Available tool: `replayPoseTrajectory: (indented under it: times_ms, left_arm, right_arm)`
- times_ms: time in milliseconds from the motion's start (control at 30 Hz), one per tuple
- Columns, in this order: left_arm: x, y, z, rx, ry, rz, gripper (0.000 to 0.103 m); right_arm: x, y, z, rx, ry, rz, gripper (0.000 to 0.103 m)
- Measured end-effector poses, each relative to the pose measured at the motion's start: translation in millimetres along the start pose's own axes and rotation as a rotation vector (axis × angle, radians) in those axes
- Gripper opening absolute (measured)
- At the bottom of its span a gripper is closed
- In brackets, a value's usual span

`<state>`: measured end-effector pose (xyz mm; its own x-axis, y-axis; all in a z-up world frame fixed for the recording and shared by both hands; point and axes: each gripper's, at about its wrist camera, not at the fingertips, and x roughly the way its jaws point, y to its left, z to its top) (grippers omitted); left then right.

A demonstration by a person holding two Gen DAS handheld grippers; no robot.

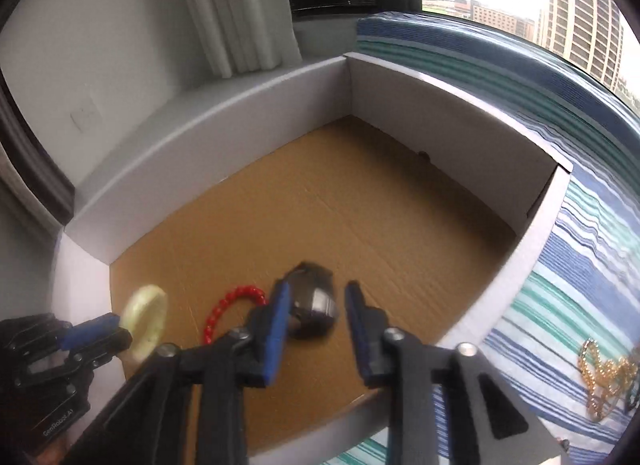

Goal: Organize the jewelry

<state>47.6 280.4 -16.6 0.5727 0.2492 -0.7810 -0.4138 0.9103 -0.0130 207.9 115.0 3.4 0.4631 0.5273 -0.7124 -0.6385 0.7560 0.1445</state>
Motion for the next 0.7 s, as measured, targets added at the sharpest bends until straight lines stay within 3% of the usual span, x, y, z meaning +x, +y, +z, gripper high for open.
replayPoseTrajectory:
  times_ms: [67, 267, 433, 567, 700]
  left_arm:
    - [-14, -4, -3, -0.007, -0.058, 0.026, 0.084]
    - [-43, -28, -11, -0.005, -0.133, -0.051, 0.085]
    - [-63, -76, -24, 0.059, -0.177, -0.171, 0.091]
    - [-64, -124, -43, 0.130, -0.165, -0.311, 0.097]
    - [-46, -174, -65, 0.232, -0.092, -0.370, 0.097]
  right_arm:
    - [-20, -1, -5, -0.006, -0.044, -0.015, 0.057]
    - [-88, -10, -42, -0.051, -0.174, -0.059, 0.064]
    - [-124, -42, -115, -0.078, -0.209, -0.227, 0.067]
    - [-145, -90, -185, 0.043, -0.177, -0.320, 0.067]
    - [-165, -140, -241, 0.239, -0.110, -0.389, 0.067]
